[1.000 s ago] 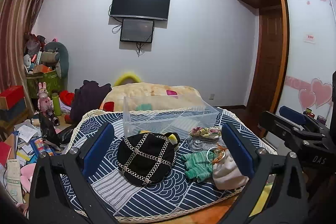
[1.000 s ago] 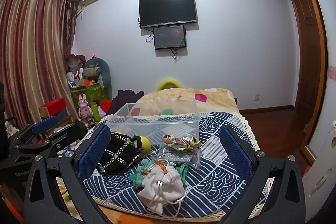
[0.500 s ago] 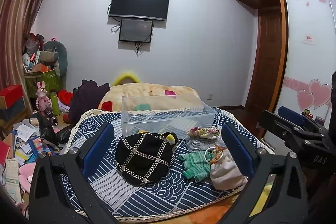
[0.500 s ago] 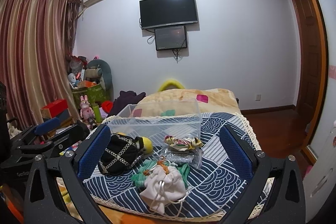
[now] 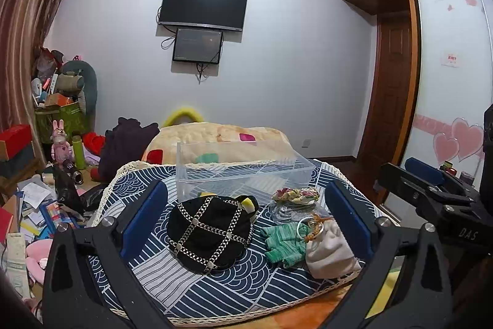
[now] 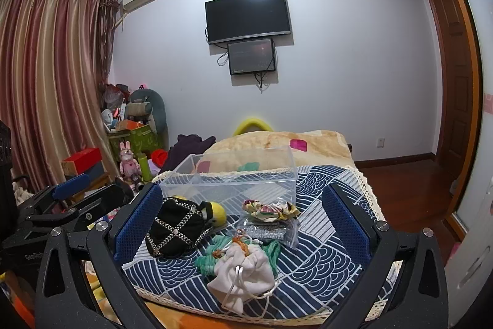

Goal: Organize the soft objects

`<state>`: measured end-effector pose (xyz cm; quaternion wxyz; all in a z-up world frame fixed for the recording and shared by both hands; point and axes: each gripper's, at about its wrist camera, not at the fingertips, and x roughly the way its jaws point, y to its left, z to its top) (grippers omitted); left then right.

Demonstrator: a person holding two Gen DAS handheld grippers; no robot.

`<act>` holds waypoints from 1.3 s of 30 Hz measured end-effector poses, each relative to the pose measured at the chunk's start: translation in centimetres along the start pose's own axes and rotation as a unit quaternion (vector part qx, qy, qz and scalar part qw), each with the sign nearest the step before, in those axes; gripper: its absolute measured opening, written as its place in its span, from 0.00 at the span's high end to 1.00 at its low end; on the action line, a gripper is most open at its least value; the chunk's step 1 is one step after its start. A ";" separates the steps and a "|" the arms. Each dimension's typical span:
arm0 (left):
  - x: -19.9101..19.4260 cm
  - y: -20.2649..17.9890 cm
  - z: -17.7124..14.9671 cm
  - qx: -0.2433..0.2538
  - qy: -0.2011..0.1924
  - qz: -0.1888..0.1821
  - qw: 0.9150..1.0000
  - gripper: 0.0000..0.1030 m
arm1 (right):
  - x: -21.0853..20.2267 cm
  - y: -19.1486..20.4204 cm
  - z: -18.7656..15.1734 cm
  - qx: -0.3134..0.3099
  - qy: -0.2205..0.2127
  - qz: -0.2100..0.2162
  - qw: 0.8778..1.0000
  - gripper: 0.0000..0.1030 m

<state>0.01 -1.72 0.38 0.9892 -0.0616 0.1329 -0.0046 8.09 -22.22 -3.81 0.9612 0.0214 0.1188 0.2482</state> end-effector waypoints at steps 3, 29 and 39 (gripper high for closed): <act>-0.1 0.1 0.1 0.000 -0.001 0.000 1.000 0.00 | 0.0 0.0 0.0 0.000 0.000 0.000 1.000 0.00; -0.1 0.2 -0.2 -0.007 0.001 -0.008 1.000 0.00 | 0.2 -0.1 -0.2 0.000 0.005 0.014 1.000 0.00; 1.3 1.0 -1.1 -0.023 0.014 -0.008 1.000 0.00 | 2.2 -0.9 -1.2 0.013 0.042 -0.002 0.999 0.00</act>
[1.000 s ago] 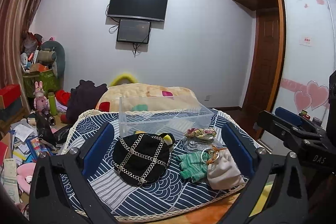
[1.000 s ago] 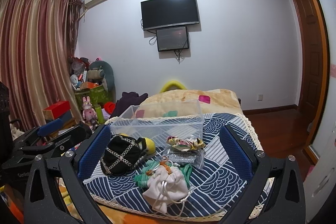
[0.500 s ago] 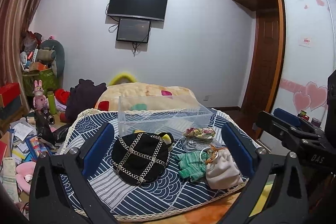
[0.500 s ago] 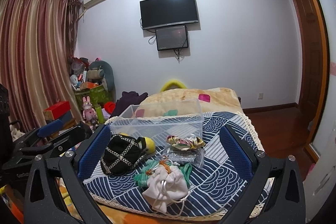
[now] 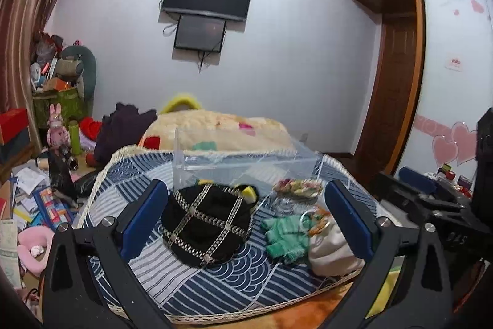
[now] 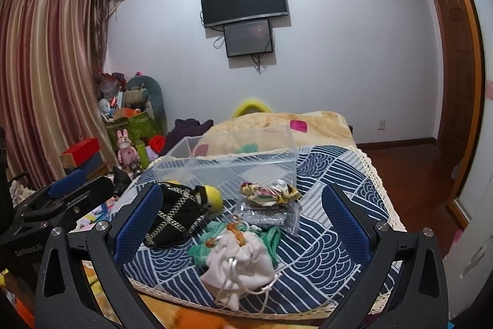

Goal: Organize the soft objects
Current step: 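Grasp the white drawstring pouch with the right tool while the left tool grasps the black chain bag, then carry the white pouch into the clear box with the right tool while the left drops the black bag in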

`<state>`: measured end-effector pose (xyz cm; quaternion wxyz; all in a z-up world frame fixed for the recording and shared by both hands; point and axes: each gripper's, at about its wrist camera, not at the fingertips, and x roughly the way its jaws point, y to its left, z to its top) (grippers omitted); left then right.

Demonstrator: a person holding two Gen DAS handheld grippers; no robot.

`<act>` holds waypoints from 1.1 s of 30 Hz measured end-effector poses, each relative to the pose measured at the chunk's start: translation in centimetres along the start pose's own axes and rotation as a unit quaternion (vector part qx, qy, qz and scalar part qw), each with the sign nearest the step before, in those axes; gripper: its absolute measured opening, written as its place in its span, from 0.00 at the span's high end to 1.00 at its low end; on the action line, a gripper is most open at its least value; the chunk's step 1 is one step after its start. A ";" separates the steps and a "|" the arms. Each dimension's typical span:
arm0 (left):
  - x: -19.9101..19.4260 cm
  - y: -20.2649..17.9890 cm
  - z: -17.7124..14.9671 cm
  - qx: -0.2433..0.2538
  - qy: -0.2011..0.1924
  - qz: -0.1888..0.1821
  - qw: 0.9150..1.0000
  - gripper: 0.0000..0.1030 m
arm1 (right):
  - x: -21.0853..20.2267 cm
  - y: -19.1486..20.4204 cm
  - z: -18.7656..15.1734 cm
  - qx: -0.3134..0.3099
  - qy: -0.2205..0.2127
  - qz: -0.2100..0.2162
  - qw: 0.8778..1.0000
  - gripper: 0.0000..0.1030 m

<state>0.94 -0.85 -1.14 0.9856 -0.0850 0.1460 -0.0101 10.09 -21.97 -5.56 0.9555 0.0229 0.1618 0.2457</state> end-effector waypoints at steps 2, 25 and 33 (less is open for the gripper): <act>0.8 0.4 -0.5 -0.003 0.014 0.006 1.000 0.04 | 0.1 0.0 -0.2 -0.004 0.003 0.000 1.000 0.00; 9.0 6.3 -4.3 -0.071 0.152 0.020 0.986 0.18 | 4.6 -0.6 -4.7 -0.013 0.138 0.037 0.990 0.67; 11.3 6.0 -4.9 -0.061 0.167 0.016 0.984 0.55 | 3.9 -1.2 -2.9 -0.009 0.103 0.018 0.994 0.75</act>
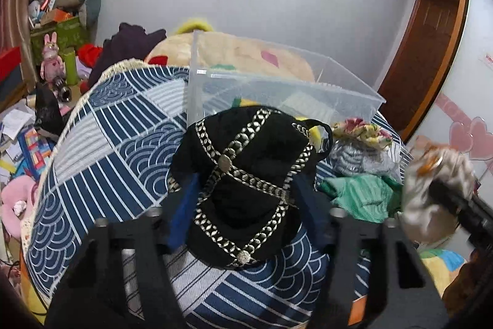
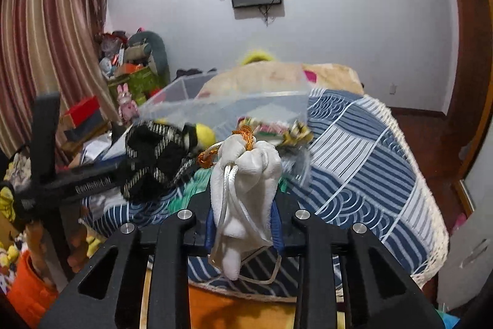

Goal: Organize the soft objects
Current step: 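Carry the white pouch into the clear box with the right tool while the left drops the black bag in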

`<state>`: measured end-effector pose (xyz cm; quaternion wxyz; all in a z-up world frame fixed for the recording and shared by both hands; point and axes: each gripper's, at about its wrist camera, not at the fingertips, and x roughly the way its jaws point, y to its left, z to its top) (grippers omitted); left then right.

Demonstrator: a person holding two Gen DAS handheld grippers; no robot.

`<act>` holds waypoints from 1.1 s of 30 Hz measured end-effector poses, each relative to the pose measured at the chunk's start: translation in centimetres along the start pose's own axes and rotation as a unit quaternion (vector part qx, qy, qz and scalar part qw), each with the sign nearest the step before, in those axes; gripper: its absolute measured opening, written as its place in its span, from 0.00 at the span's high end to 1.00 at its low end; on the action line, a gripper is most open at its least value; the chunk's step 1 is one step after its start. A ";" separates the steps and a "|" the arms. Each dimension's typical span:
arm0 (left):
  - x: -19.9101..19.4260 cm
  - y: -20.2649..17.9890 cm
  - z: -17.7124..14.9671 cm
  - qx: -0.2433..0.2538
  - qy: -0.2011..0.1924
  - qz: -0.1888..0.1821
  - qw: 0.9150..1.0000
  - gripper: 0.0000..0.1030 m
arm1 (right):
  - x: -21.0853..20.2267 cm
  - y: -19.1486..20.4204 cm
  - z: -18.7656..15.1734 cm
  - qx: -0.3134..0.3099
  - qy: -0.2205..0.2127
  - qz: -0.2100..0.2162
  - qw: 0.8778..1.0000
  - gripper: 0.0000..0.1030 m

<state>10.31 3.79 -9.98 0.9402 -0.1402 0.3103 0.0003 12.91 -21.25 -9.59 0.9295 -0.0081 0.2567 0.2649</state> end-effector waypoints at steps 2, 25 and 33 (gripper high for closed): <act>0.3 0.3 -0.3 -0.005 0.006 -0.003 1.000 0.65 | -0.3 0.0 0.5 -0.001 -0.007 -0.004 1.000 0.76; -3.2 -3.8 -2.0 0.101 0.003 -0.045 0.994 0.85 | -0.1 2.6 6.0 -0.045 -0.061 0.023 0.997 0.76; -2.3 -5.1 -2.8 0.123 0.014 -0.053 0.991 0.85 | 2.7 5.3 7.4 -0.051 -0.055 0.095 0.993 0.76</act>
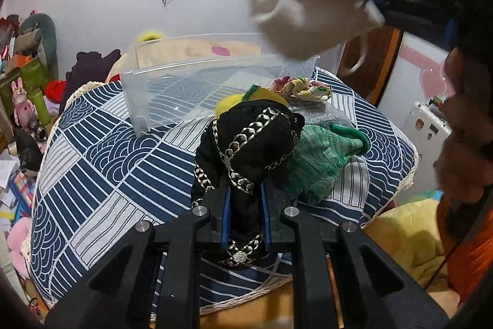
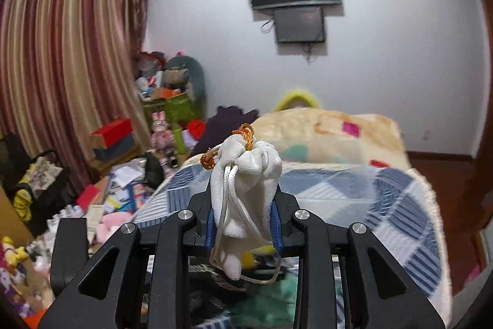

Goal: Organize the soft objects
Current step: 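Carry the white pouch into the clear box with the right tool while the left drops the black bag in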

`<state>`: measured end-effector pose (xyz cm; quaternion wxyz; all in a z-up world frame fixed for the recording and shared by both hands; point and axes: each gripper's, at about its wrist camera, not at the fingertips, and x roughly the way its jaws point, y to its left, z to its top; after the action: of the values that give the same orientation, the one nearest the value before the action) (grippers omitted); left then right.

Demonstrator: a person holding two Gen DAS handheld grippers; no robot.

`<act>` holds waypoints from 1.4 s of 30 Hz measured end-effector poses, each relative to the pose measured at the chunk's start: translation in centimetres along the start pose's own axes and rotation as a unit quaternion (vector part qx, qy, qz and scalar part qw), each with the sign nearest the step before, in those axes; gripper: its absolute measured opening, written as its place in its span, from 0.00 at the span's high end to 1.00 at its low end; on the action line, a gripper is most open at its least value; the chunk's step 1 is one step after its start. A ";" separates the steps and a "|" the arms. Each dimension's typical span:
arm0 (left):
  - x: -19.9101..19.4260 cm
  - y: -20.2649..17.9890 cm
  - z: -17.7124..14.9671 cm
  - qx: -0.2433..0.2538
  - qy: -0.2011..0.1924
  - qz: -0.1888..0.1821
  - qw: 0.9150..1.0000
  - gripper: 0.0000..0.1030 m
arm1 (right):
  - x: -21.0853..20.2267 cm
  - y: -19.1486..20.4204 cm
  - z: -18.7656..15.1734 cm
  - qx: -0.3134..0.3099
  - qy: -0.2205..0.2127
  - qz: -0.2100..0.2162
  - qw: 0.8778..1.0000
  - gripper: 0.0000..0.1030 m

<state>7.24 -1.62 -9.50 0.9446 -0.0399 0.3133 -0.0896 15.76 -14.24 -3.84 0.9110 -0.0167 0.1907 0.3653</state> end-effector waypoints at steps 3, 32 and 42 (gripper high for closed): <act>-0.2 0.5 -0.1 -0.013 -0.002 -0.010 1.000 0.85 | 2.0 0.7 -1.5 -0.010 0.034 0.008 0.999 0.76; -5.9 8.4 3.0 -0.075 -0.077 0.083 0.991 0.88 | 3.5 -0.7 -3.9 -0.012 0.078 -0.029 0.996 0.79; -5.4 6.8 6.6 -0.064 -0.105 0.059 0.991 0.88 | -0.4 -2.3 -0.2 -0.010 0.010 -0.051 0.999 0.79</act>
<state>7.96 6.22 -1.93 0.9714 -0.0915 0.2191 -0.0090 16.98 -16.20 -4.09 0.9264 -0.0388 0.1951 0.3197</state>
